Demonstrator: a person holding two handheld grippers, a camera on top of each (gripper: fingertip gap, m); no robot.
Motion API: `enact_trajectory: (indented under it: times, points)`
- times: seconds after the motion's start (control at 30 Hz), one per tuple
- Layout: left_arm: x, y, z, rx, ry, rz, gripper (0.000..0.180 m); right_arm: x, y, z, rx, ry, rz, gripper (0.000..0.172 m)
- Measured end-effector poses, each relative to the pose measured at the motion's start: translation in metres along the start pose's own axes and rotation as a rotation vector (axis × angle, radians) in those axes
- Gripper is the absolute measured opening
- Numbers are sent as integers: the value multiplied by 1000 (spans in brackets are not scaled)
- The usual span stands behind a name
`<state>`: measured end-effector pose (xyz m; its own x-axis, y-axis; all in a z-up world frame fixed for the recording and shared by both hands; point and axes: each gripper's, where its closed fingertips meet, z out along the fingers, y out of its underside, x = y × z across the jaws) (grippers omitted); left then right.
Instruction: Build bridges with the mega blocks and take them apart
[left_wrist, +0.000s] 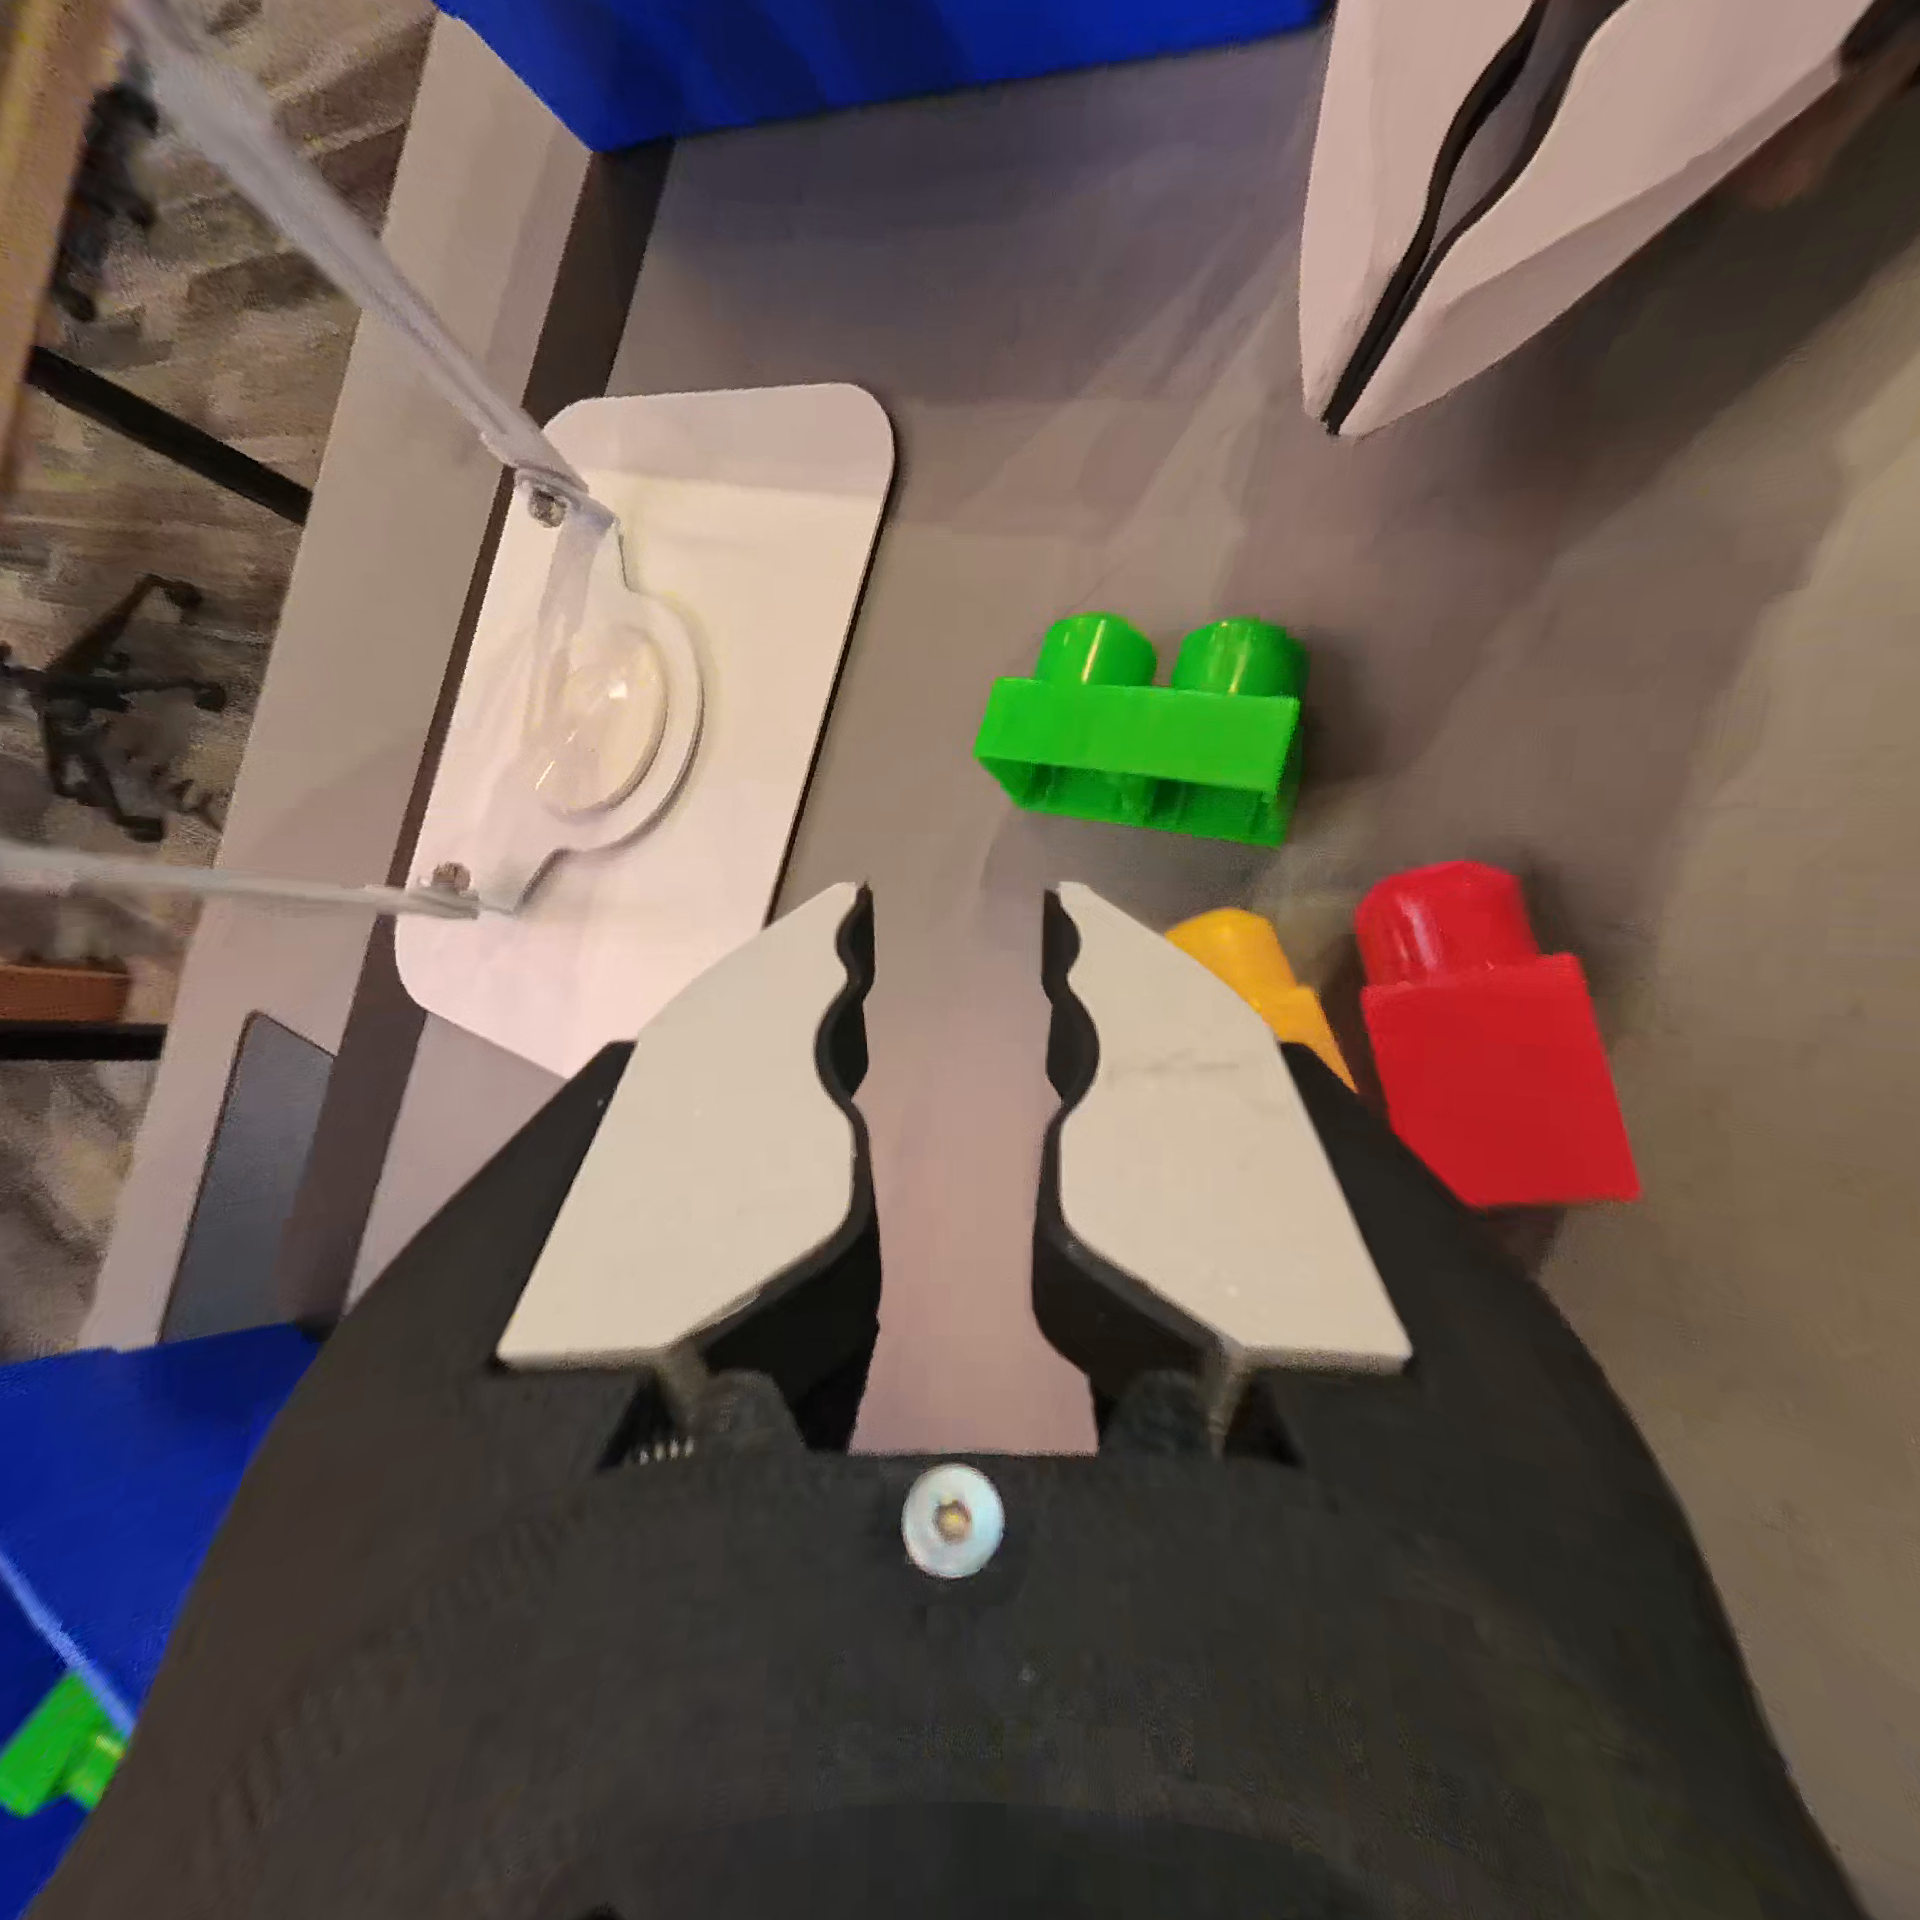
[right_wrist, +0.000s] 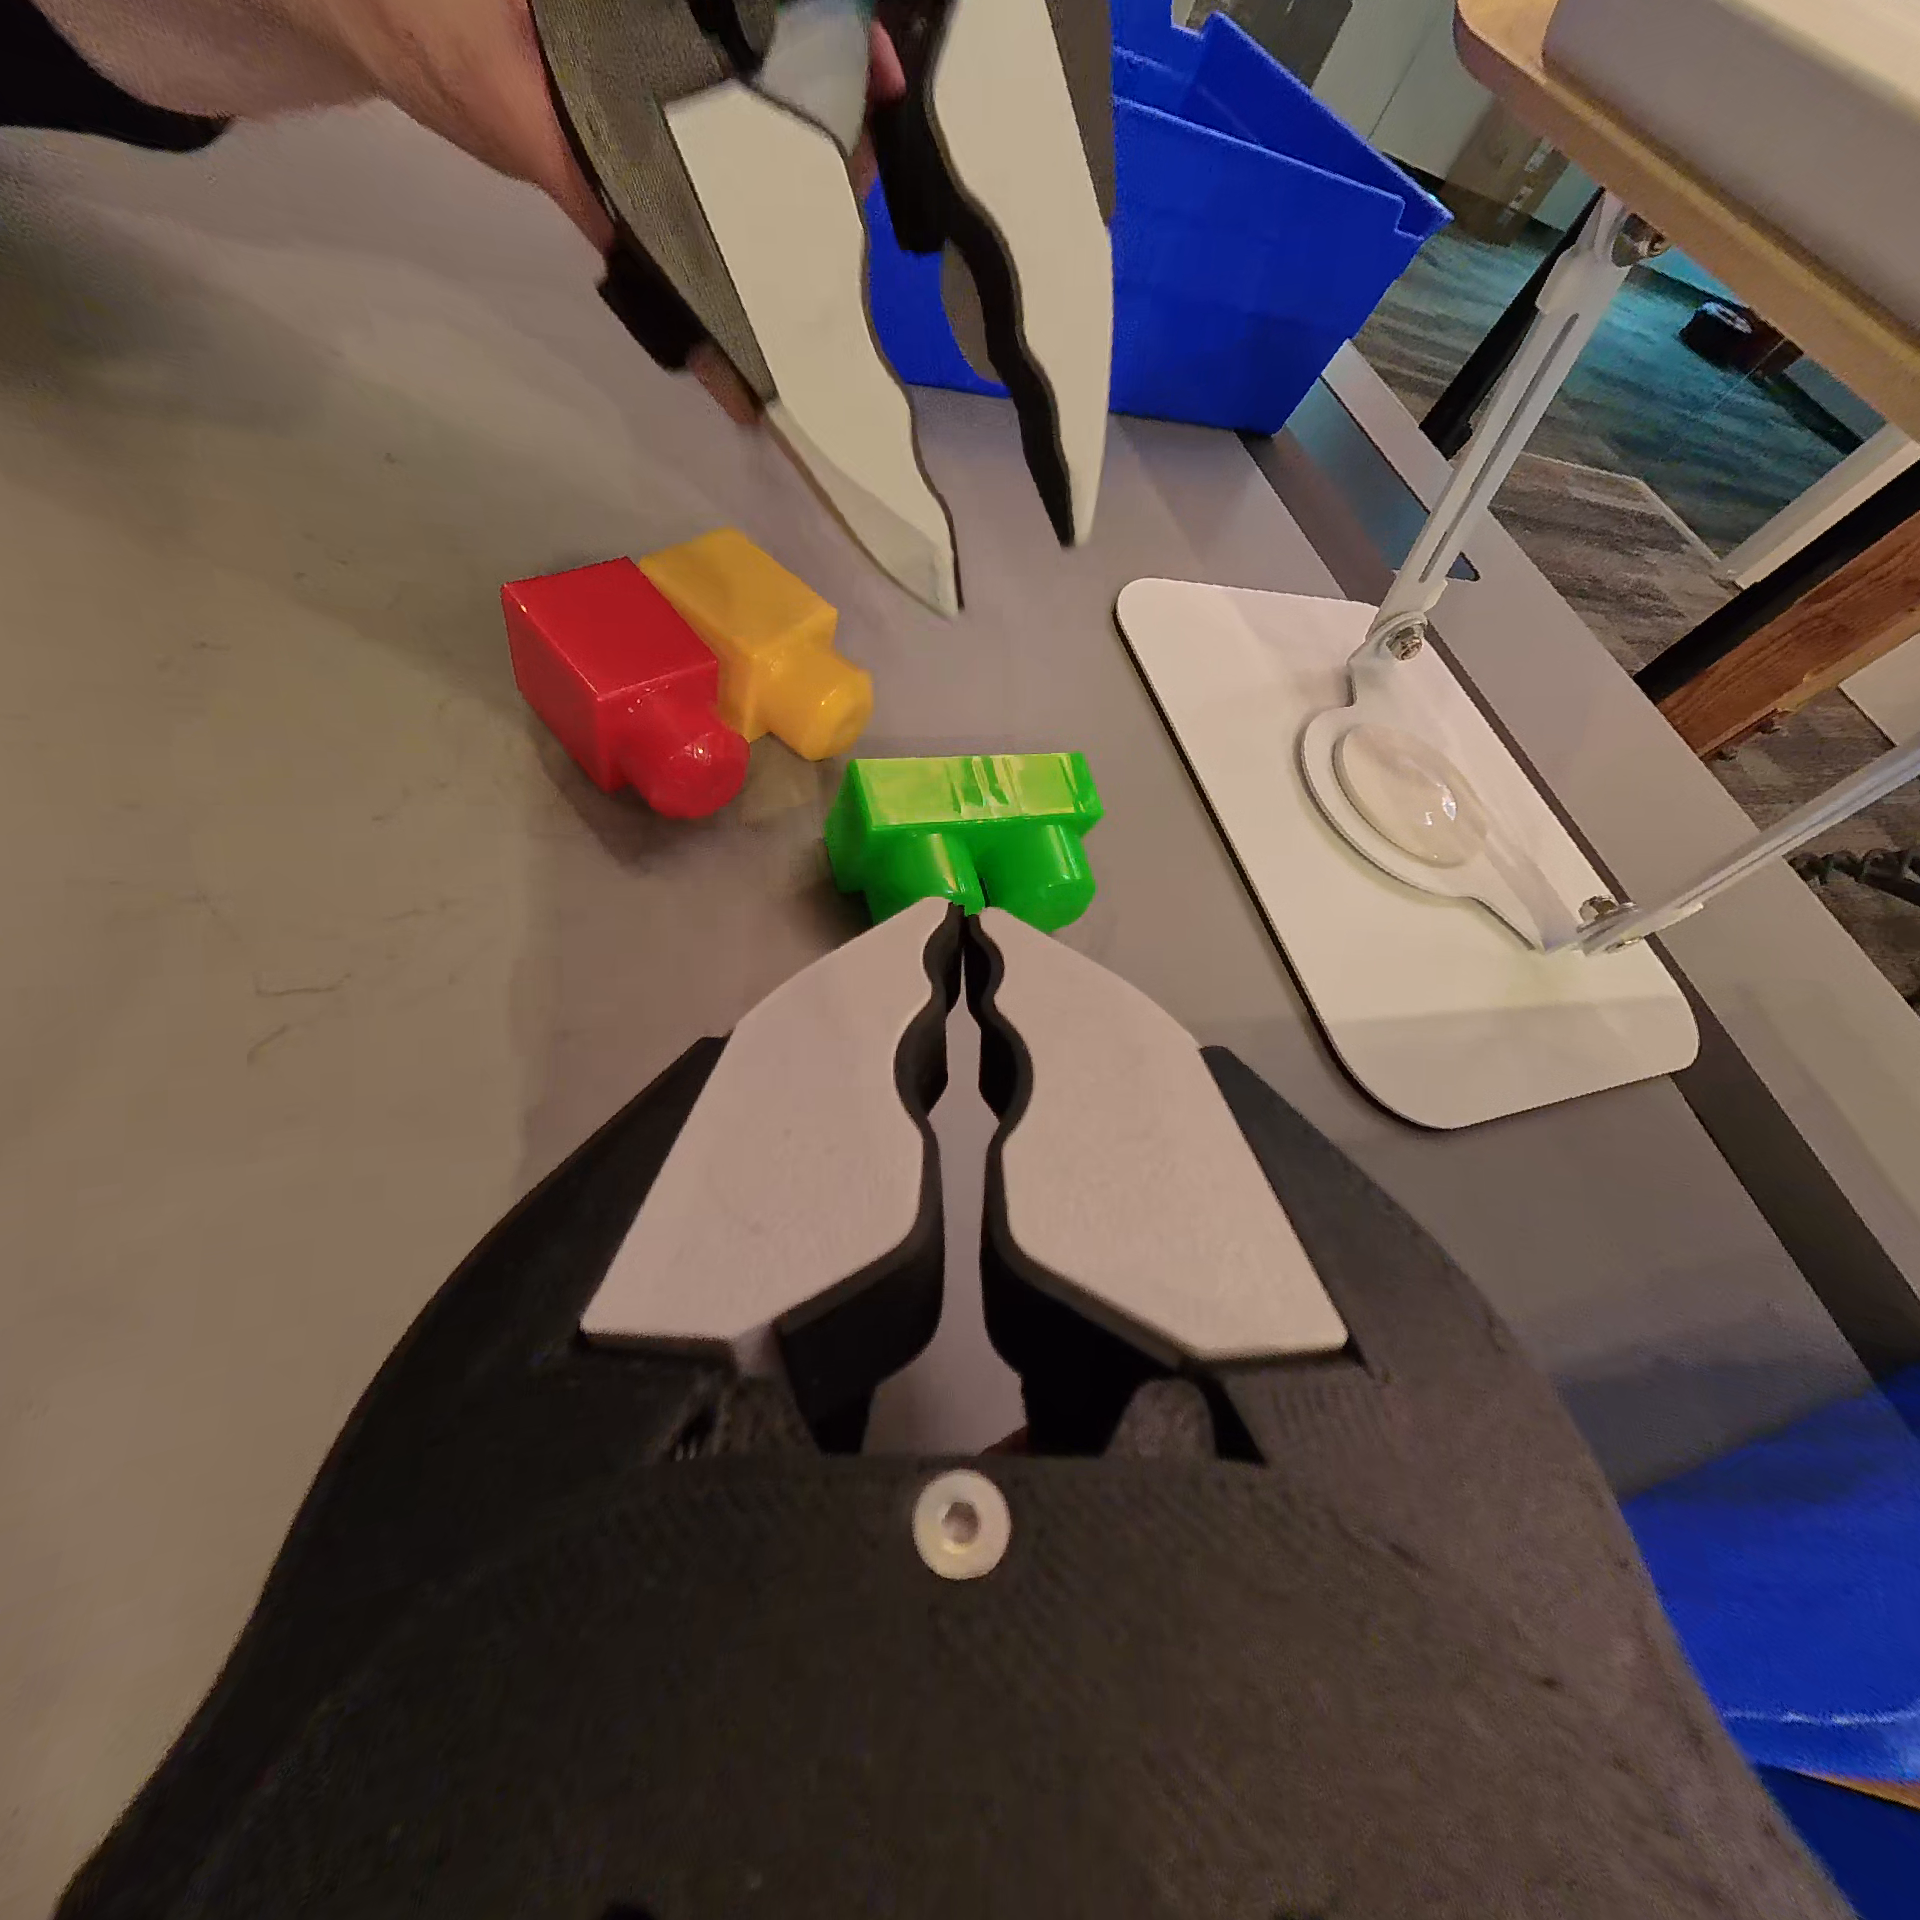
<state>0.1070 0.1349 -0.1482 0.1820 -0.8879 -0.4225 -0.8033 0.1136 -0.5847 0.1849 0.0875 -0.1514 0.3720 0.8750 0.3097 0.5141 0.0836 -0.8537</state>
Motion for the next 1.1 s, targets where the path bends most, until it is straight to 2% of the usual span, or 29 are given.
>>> enact_trajectory:
  times: [0.17,0.3,0.43,0.53,0.73,0.83,1.0,1.1]
  points:
    - [13,25,-38,43,45,-161,38,0,2,1,0,-12,16,0]
    - [47,39,-56,98,121,-288,30,0,3,2,-3,-18,22,0]
    - [77,57,-48,29,148,-296,27,-1,3,2,-10,-22,21,0]
    - [87,54,-40,35,172,-300,25,-4,4,3,-19,-28,13,0]
    - [84,47,-28,37,146,-286,19,-15,1,7,-19,-77,6,0]
    - [80,43,-27,66,136,-296,18,-31,-2,14,-29,-180,3,0]
    - [76,43,-22,59,135,-300,19,-37,-5,27,-43,-276,-4,15]
    - [78,42,-19,63,146,-300,20,-47,-15,26,-1,-352,-60,17]
